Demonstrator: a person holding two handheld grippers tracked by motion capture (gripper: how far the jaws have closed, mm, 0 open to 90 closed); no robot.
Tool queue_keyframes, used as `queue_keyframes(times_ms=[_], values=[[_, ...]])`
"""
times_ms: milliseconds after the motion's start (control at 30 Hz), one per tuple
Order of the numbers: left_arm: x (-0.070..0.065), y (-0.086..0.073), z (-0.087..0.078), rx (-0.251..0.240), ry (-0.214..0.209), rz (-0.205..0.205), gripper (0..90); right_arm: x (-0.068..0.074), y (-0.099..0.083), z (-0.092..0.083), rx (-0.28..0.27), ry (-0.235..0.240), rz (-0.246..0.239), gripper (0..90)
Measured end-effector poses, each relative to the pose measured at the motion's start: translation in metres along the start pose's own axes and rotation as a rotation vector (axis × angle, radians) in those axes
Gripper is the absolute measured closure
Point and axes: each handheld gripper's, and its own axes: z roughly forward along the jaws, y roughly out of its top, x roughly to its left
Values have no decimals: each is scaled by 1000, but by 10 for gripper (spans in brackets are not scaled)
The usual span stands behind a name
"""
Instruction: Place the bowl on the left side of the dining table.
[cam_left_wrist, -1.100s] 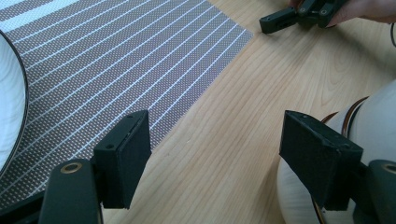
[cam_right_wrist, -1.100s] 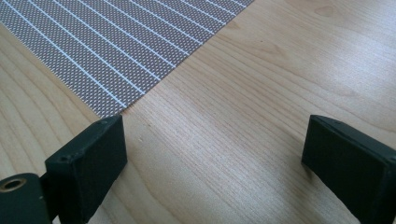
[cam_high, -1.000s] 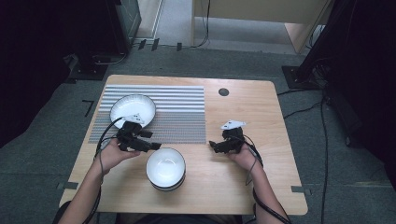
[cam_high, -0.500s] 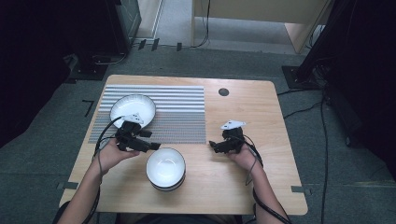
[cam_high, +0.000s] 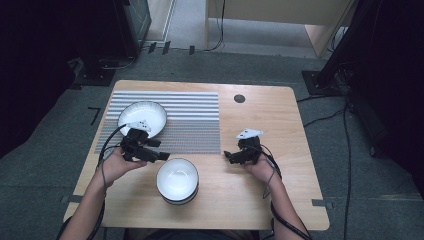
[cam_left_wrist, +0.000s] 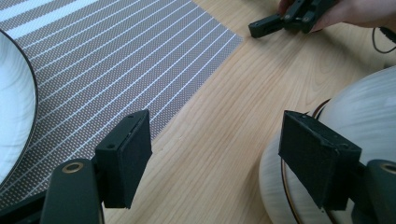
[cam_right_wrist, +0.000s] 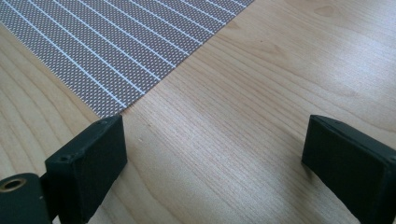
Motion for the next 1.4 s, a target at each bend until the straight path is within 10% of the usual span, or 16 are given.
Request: queue_keyframes(times_ms=[1400], values=[[-33, 19, -25, -45, -43, 31, 267, 0, 0, 0, -1, -1, 1, 60]])
